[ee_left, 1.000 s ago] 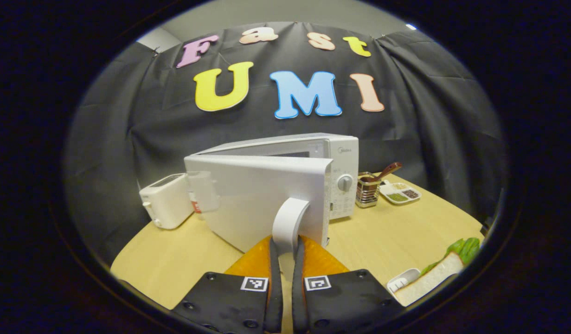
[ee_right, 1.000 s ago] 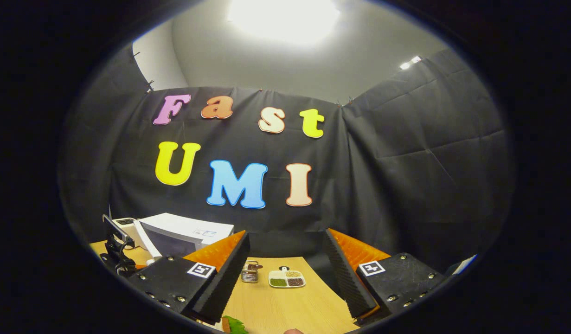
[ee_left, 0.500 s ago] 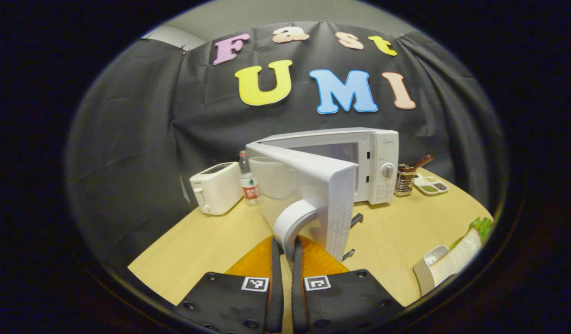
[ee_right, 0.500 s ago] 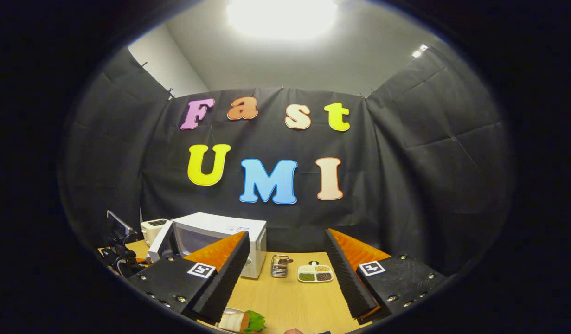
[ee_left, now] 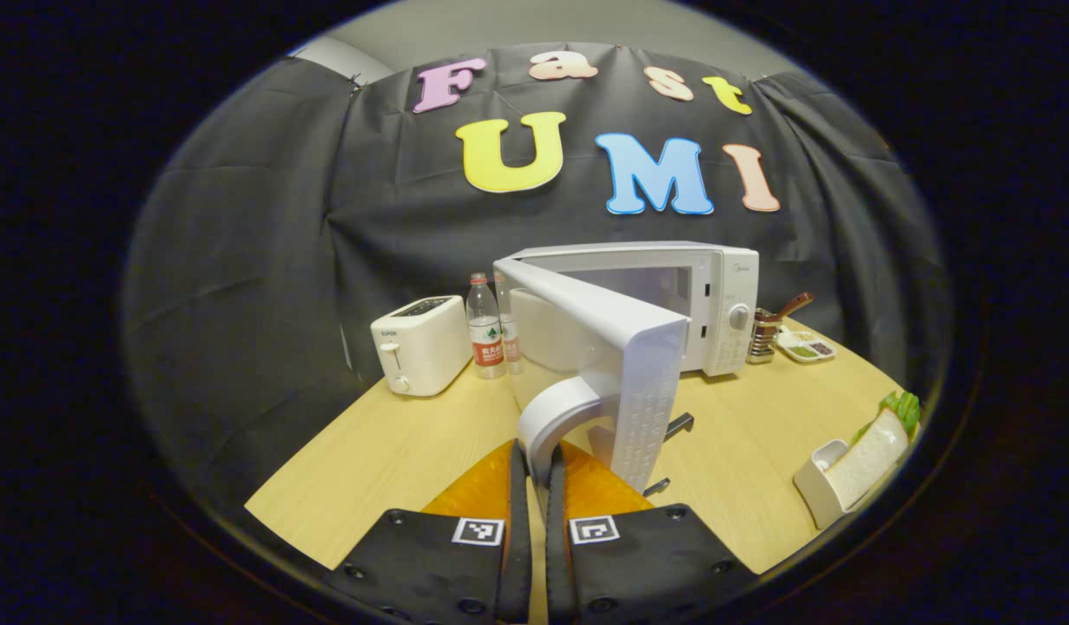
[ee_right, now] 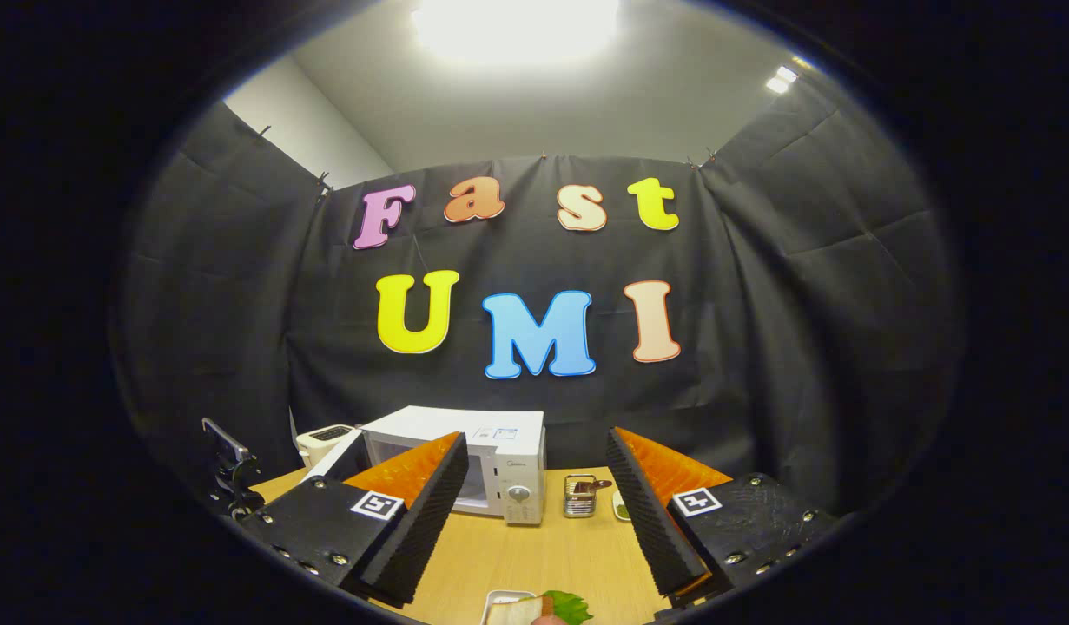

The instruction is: Open the microwave oven with the left hand, put the food in, and close the microwave oven.

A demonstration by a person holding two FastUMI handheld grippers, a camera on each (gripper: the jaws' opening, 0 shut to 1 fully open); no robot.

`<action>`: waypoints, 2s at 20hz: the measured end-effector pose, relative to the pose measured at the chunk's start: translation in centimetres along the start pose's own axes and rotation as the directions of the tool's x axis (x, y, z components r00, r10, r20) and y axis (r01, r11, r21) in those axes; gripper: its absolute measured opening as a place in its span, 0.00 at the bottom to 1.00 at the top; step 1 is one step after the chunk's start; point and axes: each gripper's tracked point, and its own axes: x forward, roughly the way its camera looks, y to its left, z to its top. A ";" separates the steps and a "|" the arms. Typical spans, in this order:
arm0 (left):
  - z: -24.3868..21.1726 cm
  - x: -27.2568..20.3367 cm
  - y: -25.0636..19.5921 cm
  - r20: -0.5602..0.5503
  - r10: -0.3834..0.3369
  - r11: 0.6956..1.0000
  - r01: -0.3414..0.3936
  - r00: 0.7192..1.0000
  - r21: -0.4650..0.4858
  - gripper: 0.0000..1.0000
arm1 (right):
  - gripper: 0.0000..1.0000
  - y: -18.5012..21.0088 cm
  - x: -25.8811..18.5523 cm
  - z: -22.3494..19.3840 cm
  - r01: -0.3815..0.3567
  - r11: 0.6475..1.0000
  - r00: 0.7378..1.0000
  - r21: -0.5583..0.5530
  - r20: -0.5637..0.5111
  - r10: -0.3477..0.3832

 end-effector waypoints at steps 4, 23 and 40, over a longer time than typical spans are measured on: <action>-0.3 -0.1 2.1 0.005 -0.043 0.999 0.043 0.999 0.002 0.13 | 0.96 3.1 0.6 -0.3 -0.002 1.000 1.000 -0.011 -0.004 0.002; -1.5 0.6 10.1 0.048 -0.225 0.974 0.226 0.973 -0.022 0.18 | 0.97 14.5 1.7 -2.8 -0.006 0.999 0.999 -0.050 -0.054 0.003; 2.1 -8.2 14.1 0.162 0.117 0.992 -0.108 0.980 -0.062 0.93 | 0.96 11.5 4.2 -4.8 -0.155 0.987 0.978 0.036 -0.133 0.158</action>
